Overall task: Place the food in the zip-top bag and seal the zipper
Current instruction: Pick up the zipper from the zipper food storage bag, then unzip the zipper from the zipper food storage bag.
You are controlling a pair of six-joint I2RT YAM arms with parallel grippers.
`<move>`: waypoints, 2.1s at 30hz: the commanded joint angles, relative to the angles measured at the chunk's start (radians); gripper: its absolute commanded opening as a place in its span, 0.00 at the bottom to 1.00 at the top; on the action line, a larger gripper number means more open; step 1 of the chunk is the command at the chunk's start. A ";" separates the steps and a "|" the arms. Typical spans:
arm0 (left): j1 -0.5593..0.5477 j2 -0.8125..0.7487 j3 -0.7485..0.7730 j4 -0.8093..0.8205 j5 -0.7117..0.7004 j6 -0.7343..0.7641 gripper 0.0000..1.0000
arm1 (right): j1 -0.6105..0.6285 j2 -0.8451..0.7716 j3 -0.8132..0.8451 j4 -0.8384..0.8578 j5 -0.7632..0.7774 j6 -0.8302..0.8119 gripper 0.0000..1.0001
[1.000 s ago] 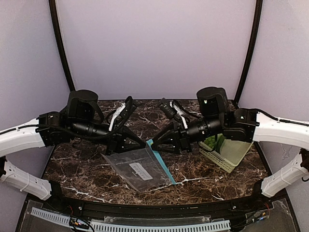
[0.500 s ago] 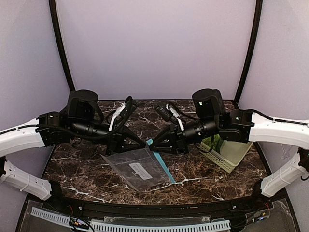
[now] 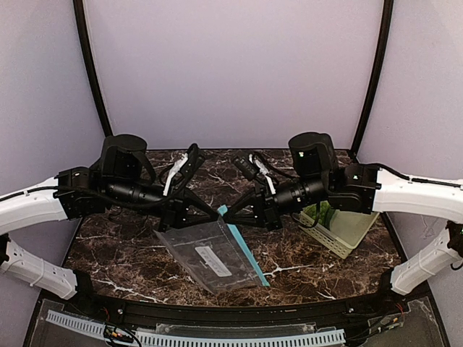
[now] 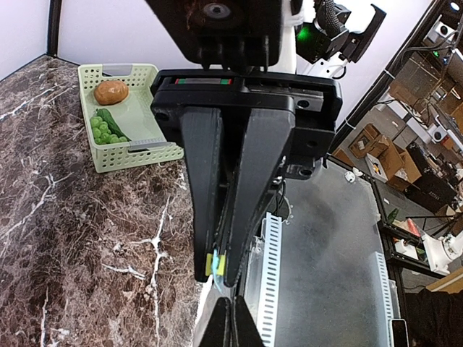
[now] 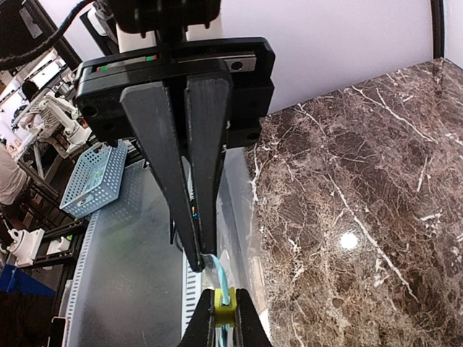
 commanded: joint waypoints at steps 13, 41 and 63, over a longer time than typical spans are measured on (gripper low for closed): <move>-0.003 -0.043 -0.016 -0.028 -0.231 -0.018 0.01 | -0.002 -0.018 -0.051 0.034 0.027 0.007 0.00; -0.003 -0.047 -0.016 -0.033 -0.320 -0.056 0.01 | -0.003 -0.010 -0.074 0.031 0.062 0.014 0.00; 0.067 -0.050 -0.027 -0.051 -0.351 -0.132 0.01 | -0.002 -0.001 -0.106 0.034 0.084 0.032 0.00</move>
